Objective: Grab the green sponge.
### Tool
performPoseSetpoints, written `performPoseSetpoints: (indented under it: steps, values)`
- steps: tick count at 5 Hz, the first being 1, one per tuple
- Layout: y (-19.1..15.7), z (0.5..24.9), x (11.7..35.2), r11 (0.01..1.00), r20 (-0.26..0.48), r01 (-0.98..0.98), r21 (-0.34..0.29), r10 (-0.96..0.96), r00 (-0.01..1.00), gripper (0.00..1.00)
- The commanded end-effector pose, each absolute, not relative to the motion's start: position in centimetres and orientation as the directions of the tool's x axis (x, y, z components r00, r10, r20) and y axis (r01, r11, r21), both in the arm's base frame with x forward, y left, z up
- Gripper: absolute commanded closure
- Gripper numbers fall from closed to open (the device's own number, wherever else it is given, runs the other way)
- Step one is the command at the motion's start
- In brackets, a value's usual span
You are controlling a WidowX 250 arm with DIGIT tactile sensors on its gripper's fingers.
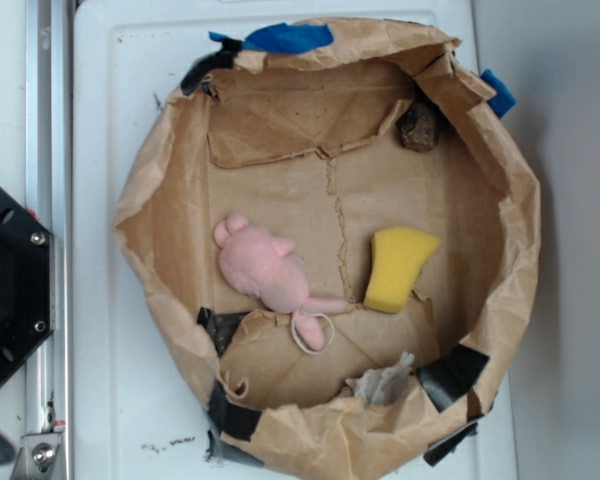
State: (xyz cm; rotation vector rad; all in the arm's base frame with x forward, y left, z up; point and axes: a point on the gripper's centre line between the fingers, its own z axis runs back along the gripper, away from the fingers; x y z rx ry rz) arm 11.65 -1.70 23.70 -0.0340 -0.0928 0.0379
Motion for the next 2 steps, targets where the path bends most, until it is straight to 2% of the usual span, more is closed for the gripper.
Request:
performPoseSetpoints:
  steps: [1,2]
  values:
    - [-1.7,23.7,11.7,0.999,0.092,-0.036,-0.036,0.039,0.995,0.0]
    - [-1.9,24.1,15.1,0.994,0.098,-0.093,-0.056,0.098,0.99,0.0]
